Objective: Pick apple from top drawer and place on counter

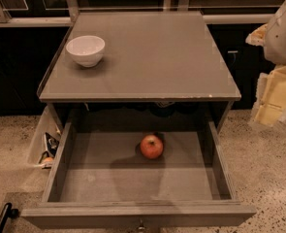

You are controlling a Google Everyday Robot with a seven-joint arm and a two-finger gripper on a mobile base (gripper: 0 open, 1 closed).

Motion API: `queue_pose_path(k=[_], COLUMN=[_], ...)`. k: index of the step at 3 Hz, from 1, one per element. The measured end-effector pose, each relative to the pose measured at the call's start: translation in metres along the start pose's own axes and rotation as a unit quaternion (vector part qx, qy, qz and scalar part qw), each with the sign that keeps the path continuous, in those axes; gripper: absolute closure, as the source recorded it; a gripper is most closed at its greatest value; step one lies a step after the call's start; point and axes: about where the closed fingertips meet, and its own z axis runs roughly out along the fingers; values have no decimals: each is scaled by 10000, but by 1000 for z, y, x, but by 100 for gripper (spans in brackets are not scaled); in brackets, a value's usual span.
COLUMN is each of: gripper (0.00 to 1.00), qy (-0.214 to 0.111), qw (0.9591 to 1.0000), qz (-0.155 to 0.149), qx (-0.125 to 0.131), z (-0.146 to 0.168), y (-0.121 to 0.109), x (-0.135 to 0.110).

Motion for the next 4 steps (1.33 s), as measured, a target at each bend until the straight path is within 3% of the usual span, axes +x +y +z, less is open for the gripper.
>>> queue_pose_path(k=[1, 2, 4], gripper=[0, 0, 0], qy=[10, -21, -174], qw=[10000, 9998, 9972], qz=[-48, -193, -429], qx=[32, -81, -587], z=[5, 33, 110], y=[3, 13, 39], x=[-1, 2, 25])
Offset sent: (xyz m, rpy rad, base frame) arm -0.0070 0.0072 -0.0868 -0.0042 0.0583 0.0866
